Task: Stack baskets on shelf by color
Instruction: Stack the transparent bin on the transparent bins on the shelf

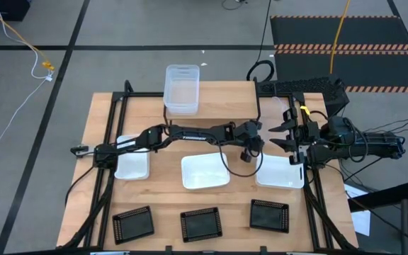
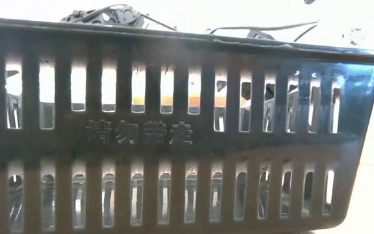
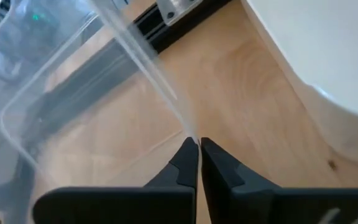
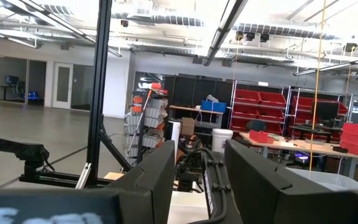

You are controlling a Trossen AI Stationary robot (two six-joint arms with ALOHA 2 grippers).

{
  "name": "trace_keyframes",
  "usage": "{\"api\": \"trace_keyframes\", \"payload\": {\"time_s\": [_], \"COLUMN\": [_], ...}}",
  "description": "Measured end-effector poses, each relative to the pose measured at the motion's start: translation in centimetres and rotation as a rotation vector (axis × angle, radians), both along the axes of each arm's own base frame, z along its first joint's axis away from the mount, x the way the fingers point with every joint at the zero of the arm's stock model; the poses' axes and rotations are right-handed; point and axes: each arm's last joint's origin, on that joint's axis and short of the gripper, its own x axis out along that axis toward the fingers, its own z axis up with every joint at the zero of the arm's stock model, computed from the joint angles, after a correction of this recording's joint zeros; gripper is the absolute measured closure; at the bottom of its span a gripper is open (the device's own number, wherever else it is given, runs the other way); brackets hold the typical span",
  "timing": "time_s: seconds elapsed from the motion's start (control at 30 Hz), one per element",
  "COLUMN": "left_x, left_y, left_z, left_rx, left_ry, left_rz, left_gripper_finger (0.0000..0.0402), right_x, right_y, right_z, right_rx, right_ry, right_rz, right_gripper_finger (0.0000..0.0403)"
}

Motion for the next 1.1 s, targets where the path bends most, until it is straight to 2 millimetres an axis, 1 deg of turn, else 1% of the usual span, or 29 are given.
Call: {"api": "trace_keyframes", "payload": {"time_s": [0.1,0.23,0.33,0.43,0.53,0.7,0.73,0.83,0.93,1.0,1.1], "left_x": [0.0,0.2,0.3,0.1,-0.5,-2.3,-2.8,-4.7,-6.9,-8.7,-12.1], "left_y": [-0.4,-1.8,-2.7,-2.9,-2.7,-2.4,-2.4,-2.3,-2.5,-2.6,-2.9], "left_z": [0.0,0.2,1.3,3.9,6.9,11.1,12.3,15.4,18.0,19.9,23.6], "left_rx": [0.096,0.224,0.267,0.280,0.289,0.292,0.291,0.268,0.246,0.244,0.246], "left_ry": [0.010,0.009,-0.023,-0.083,-0.115,-0.085,-0.090,-0.049,0.020,0.069,0.105], "left_rz": [-0.061,-0.159,-0.196,-0.191,-0.183,-0.185,-0.181,-0.175,-0.174,-0.177,-0.168], "left_gripper_finger": [0.0393,0.0396,0.0394,0.0395,0.0397,0.0397,0.0397,0.0395,0.0396,0.0398,0.0395], "right_x": [0.0,0.0,0.0,0.0,-0.4,-2.7,-3.3,-4.8,-5.6,-6.1,-6.3], "right_y": [0.0,0.0,0.0,0.0,0.0,0.0,0.0,0.0,0.0,0.0,0.0], "right_z": [0.0,-0.1,-0.2,0.0,0.6,2.2,2.5,3.0,3.0,2.9,2.7], "right_rx": [-0.001,-0.010,-0.011,-0.021,-0.063,-0.108,-0.111,-0.111,-0.103,-0.092,-0.080], "right_ry": [0.004,0.013,0.016,0.001,-0.067,-0.262,-0.295,-0.376,-0.394,-0.395,-0.374], "right_rz": [0.000,-0.003,-0.003,-0.006,-0.020,-0.046,-0.049,-0.055,-0.052,-0.046,-0.037], "right_gripper_finger": [0.0268,0.0268,0.0268,0.0268,0.0268,0.0268,0.0268,0.0268,0.0268,0.0268,0.0268]}}
